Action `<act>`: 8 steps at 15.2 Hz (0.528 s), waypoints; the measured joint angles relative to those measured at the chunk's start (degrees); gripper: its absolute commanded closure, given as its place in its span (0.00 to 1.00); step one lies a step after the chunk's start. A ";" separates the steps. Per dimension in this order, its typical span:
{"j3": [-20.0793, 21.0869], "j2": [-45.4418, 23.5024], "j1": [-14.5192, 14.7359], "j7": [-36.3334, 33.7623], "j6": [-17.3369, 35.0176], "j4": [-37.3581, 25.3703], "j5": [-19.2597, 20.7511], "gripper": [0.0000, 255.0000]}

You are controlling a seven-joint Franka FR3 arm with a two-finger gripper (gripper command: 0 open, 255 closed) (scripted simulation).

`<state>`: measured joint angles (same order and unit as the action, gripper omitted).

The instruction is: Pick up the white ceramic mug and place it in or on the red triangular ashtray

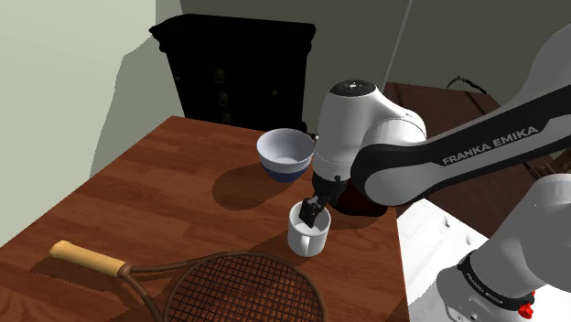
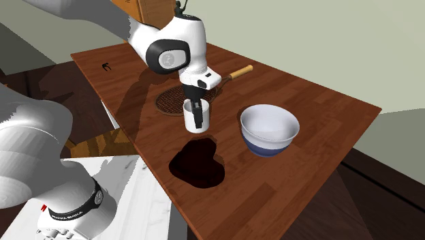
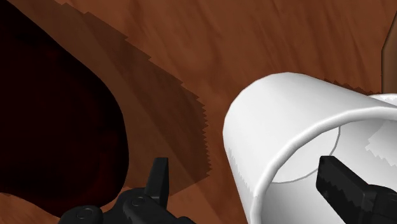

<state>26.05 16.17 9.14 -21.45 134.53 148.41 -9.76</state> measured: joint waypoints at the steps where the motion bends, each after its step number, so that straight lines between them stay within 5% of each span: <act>1: 0.00 0.00 0.00 0.00 0.00 0.00 0.00 0.00; 2: 0.00 0.00 0.00 0.00 0.00 0.00 0.00 1.00; 8: 0.00 0.01 0.00 0.00 -0.01 0.00 0.00 1.00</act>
<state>26.04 16.18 9.14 -21.45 134.52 148.41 -9.76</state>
